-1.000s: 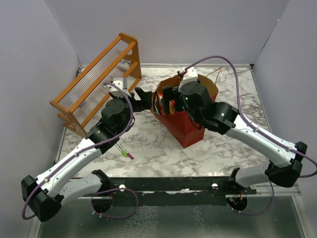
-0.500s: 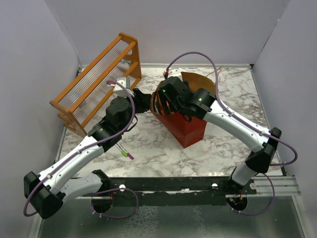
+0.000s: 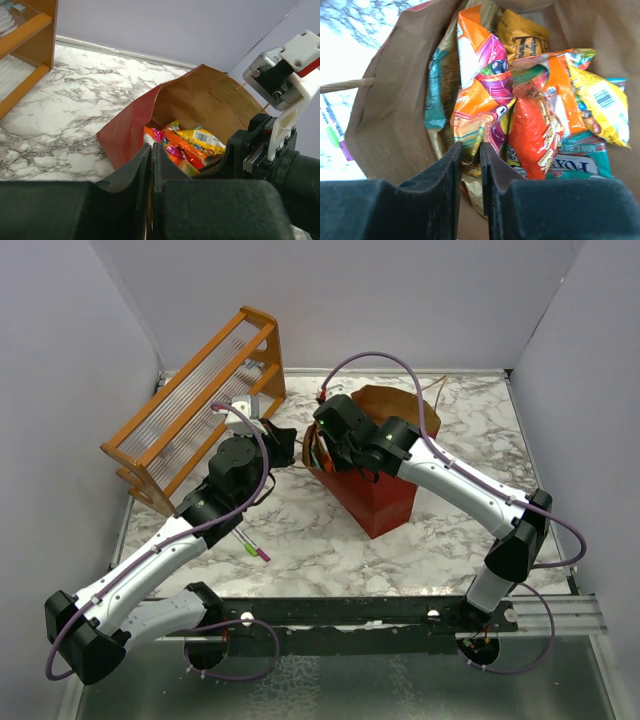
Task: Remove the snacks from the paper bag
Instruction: Take out the snack from the paper bag.
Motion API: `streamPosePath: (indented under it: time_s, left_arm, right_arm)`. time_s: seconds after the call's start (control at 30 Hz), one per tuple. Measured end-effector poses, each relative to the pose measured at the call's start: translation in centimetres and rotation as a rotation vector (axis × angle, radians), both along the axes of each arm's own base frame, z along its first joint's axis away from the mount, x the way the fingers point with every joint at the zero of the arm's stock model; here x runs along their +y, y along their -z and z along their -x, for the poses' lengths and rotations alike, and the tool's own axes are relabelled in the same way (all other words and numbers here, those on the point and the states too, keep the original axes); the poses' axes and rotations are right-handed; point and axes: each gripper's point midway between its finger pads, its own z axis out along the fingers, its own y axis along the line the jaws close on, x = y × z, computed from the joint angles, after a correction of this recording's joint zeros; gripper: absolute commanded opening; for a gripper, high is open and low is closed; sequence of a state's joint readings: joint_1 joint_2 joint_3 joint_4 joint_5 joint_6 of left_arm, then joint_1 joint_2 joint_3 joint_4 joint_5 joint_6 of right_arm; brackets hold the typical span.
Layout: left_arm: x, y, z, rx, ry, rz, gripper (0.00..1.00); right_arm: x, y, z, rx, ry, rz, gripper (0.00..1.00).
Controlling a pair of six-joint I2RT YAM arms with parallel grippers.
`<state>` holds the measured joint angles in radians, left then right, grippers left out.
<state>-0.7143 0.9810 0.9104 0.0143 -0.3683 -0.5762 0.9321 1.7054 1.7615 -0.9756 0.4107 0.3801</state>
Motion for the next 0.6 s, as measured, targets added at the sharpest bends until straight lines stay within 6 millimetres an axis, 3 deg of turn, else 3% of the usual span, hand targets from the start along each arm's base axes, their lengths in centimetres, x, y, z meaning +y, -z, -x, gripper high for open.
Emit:
streamPosePath:
  time_s: [0.07, 0.23, 0.33, 0.6]
  left_arm:
    - [0.0, 0.0, 0.0, -0.001, 0.003, -0.003, 0.00]
    - [-0.1, 0.1, 0.0, -0.003, 0.007, -0.013, 0.00]
    - [0.0, 0.1, 0.0, -0.007, 0.008, -0.022, 0.00]
    - [0.6, 0.0, -0.1, -0.022, -0.017, -0.050, 0.00]
  right_arm:
    - [0.4, 0.1, 0.2, 0.011, -0.014, -0.012, 0.02]
    - [0.6, 0.1, 0.3, 0.016, -0.025, -0.023, 0.01]
    - [0.9, -1.0, 0.0, -0.006, -0.036, -0.039, 0.01]
    - [3.0, -9.0, -1.7, -0.188, -0.067, -0.220, 0.01]
